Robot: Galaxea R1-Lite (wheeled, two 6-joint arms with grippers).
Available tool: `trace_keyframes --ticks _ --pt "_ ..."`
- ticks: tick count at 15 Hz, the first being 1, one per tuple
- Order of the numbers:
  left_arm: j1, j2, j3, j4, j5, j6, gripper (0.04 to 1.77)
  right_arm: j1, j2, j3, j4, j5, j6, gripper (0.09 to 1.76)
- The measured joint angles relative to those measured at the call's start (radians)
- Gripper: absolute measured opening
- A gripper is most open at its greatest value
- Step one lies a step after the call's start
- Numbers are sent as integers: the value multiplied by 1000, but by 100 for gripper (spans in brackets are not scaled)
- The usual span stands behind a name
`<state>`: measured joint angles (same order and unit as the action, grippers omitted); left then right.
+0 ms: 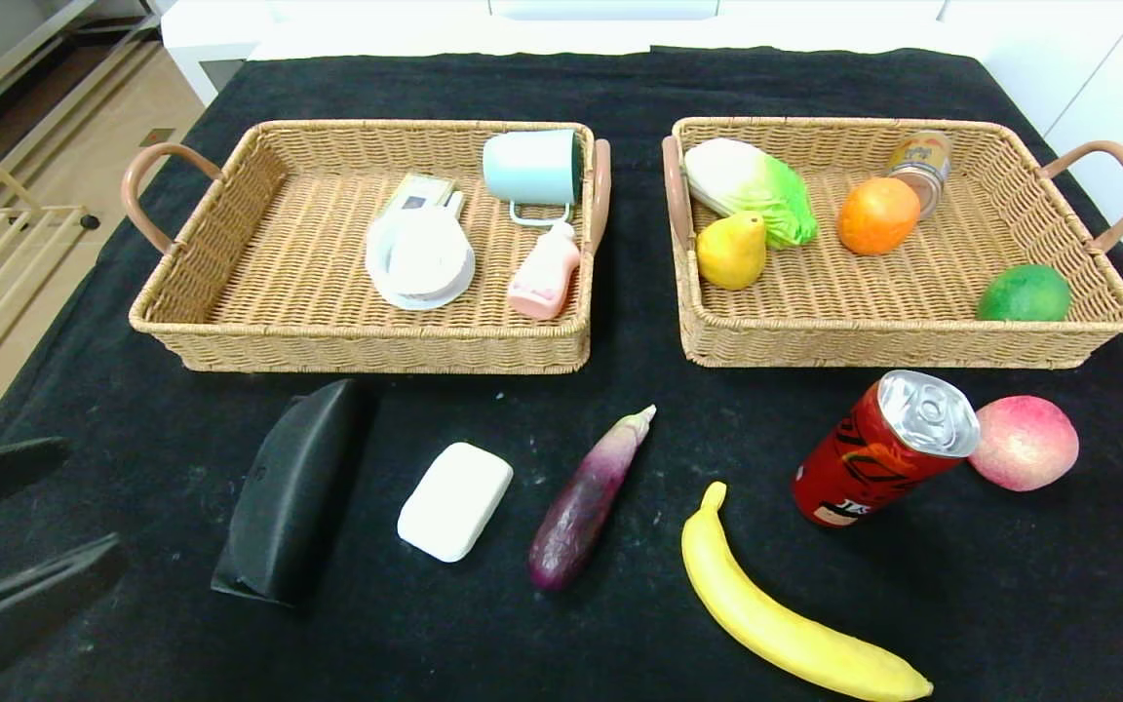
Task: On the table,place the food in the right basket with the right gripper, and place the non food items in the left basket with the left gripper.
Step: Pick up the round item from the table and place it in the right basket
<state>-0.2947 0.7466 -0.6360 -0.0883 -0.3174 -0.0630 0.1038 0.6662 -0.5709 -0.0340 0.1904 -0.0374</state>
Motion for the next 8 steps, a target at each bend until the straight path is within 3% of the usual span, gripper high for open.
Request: trace_keyframes --ticks 4,8 --pt "-117 192 -106 -46 -4 16 172 64 150 -40 -111 3 -2 171" --pt "-158 307 -157 -51 -5 47 172 114 211 -53 -120 -26 -1 171"
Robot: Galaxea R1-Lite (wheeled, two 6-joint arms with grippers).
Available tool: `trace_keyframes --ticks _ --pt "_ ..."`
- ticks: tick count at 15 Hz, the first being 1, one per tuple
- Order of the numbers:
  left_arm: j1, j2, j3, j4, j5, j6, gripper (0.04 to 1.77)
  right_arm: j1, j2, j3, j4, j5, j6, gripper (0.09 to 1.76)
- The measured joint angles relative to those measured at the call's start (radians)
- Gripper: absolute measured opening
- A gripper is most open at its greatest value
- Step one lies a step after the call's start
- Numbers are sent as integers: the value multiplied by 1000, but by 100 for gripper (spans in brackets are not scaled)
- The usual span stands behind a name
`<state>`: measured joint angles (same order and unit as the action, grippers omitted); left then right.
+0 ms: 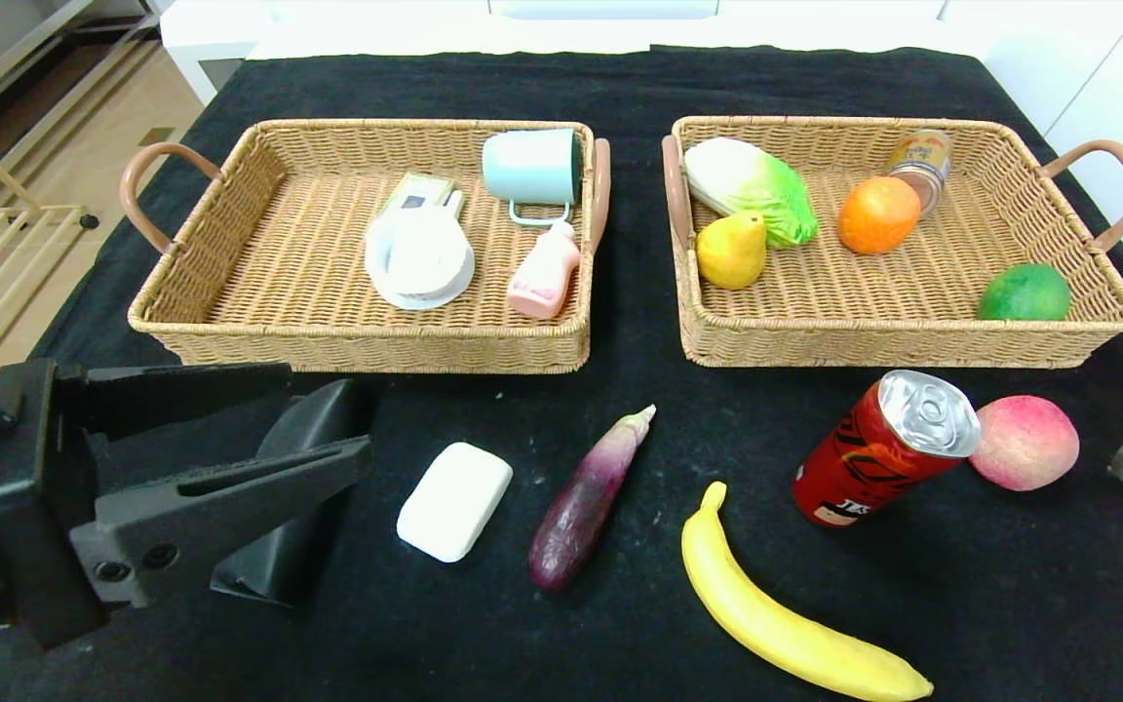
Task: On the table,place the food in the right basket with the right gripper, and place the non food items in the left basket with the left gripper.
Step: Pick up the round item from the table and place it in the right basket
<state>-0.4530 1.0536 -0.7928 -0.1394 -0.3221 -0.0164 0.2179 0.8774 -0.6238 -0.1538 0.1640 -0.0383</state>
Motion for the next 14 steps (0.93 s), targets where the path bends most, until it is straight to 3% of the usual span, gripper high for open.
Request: trace_keyframes --ticks 10,14 --pt "2 4 36 1 11 49 172 27 7 -1 2 2 -1 171" --pt "22 0 37 -1 13 53 172 29 10 -16 31 -78 -8 171"
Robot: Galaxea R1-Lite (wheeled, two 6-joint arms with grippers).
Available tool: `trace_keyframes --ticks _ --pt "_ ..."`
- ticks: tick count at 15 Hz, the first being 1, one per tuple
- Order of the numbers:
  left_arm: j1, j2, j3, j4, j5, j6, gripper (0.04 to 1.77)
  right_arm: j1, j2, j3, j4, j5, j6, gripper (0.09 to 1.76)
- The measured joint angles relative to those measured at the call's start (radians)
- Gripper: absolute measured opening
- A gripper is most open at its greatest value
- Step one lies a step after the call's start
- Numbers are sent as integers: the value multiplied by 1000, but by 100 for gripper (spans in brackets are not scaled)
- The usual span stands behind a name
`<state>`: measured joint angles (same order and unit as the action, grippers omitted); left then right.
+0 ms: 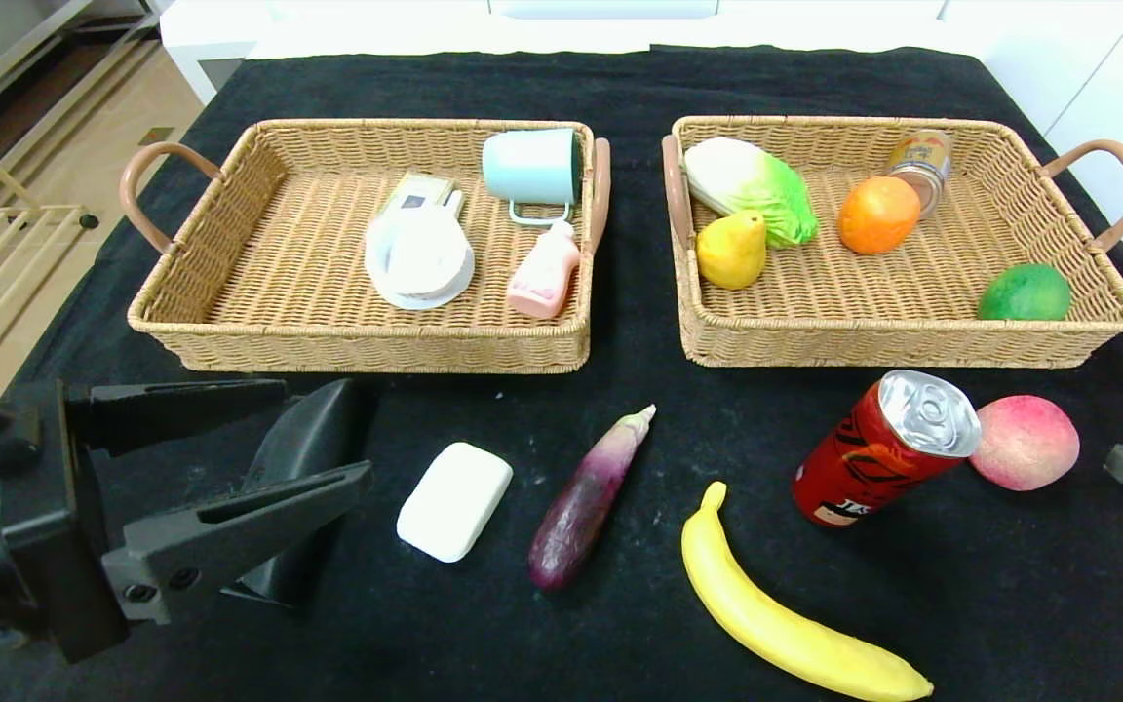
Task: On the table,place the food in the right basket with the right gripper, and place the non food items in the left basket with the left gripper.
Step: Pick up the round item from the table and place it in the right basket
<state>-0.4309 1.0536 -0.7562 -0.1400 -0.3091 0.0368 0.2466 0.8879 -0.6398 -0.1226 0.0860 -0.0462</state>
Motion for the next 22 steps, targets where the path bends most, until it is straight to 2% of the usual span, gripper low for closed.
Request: trace_keyframes --ticks 5,8,11,16,18,22 --pt "8 -2 -8 0 0 1 172 -1 76 -170 303 -204 35 171" --pt "10 -9 -8 0 1 8 172 -7 158 -264 425 -253 66 171" --pt "10 -20 -8 0 1 16 172 -16 241 -347 480 -262 123 171" --pt "11 -25 -7 0 1 15 172 -32 403 -600 732 -253 296 171" --pt "10 -25 -10 0 1 15 172 -67 467 -630 746 -239 305 171" --pt "10 -24 -7 1 1 16 172 -145 551 -646 742 -154 306 171"
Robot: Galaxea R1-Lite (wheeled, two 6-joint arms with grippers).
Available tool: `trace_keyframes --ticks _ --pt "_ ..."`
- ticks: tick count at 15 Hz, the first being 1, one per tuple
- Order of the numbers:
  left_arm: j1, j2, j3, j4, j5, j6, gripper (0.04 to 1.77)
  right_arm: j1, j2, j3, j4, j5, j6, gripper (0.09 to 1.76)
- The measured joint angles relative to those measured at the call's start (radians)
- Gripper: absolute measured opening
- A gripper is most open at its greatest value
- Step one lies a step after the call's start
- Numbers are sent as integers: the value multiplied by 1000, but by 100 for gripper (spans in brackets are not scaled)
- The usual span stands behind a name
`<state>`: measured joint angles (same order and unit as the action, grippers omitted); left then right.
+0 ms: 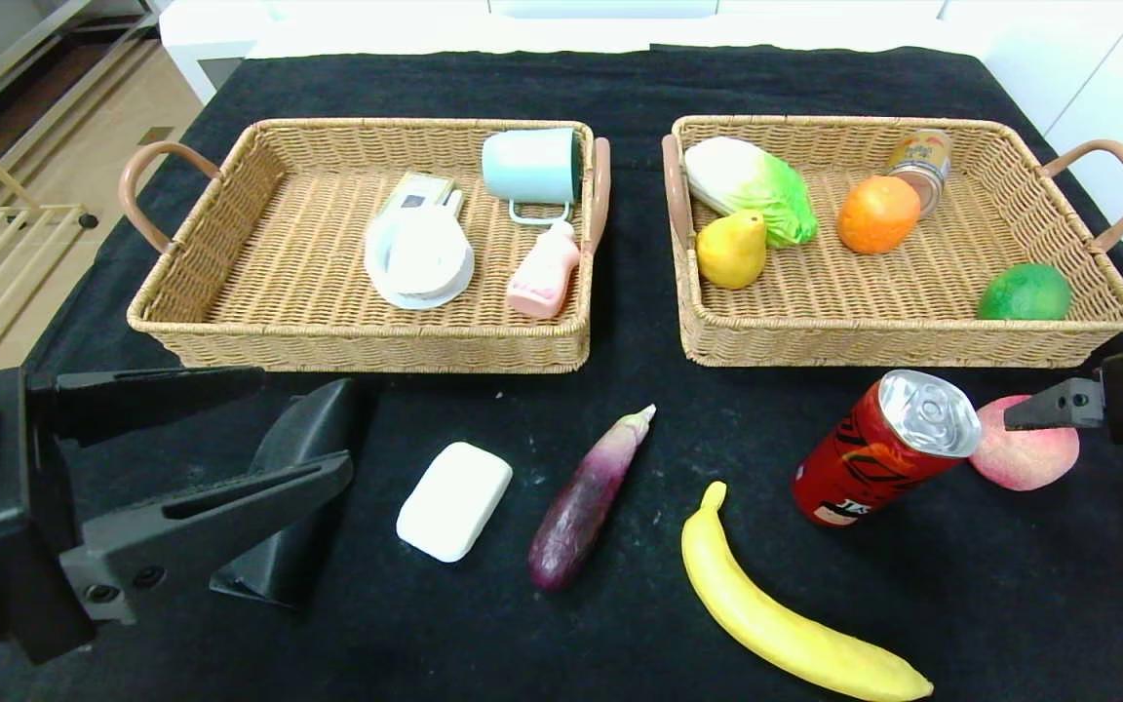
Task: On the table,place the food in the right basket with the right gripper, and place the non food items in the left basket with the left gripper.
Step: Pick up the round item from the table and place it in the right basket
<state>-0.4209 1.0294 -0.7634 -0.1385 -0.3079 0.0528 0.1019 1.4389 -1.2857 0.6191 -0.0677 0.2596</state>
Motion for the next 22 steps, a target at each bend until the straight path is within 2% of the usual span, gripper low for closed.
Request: trace_keyframes --ticks 19,22 --pt "-1 -1 1 0 0 8 172 -12 154 -16 -9 31 15 171" --pt "0 -2 4 0 0 17 172 -10 163 -7 -60 35 15 171"
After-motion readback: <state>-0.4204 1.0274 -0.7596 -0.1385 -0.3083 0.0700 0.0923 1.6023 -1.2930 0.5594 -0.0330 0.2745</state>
